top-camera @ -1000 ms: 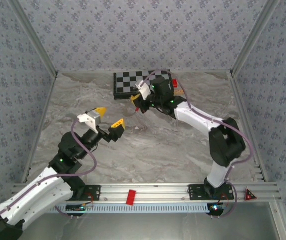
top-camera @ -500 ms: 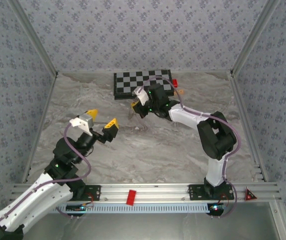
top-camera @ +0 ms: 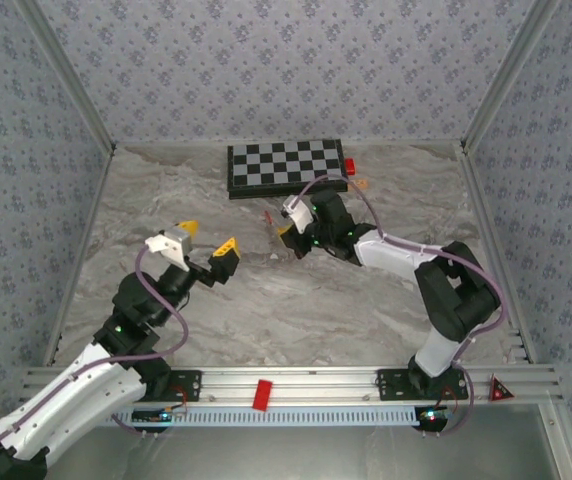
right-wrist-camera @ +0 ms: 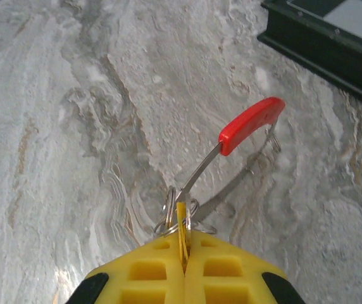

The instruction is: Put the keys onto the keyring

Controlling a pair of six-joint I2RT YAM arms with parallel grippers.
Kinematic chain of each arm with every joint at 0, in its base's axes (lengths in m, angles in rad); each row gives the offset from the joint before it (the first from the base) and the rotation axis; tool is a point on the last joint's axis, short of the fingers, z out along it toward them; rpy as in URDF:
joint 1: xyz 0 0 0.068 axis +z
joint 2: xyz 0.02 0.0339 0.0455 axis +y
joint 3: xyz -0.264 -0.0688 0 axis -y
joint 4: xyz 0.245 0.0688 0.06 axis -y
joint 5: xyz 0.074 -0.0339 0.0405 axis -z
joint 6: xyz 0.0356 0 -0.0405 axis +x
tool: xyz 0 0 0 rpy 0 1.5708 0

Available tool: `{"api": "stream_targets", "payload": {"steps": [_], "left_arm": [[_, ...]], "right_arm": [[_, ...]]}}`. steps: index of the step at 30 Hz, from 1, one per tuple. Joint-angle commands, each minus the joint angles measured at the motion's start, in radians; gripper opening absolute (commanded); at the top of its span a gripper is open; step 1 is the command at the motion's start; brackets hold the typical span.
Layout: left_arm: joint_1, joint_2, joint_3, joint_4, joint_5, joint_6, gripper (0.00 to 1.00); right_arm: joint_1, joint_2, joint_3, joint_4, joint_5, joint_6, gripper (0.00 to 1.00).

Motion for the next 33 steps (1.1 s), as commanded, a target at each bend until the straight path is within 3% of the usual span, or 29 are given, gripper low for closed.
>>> {"api": "stream_targets", "payload": {"steps": [1, 15, 33], "left_arm": [[0.008, 0.007, -0.003, 0.047, 0.015, -0.017, 1.0], [0.015, 0.024, -0.014, 0.074, 0.033, -0.028, 1.0], [0.017, 0.018, -0.027, 0.089, 0.046, -0.042, 1.0]], "right_arm": [[-0.039, -0.043, -0.03, -0.009, 0.027, 0.032, 0.0], [-0.143, -0.058, -0.095, -0.167, 0.105, 0.01, 0.0], [-0.151, -0.038, -0.056, -0.439, 0.198, 0.12, 0.0]]}}
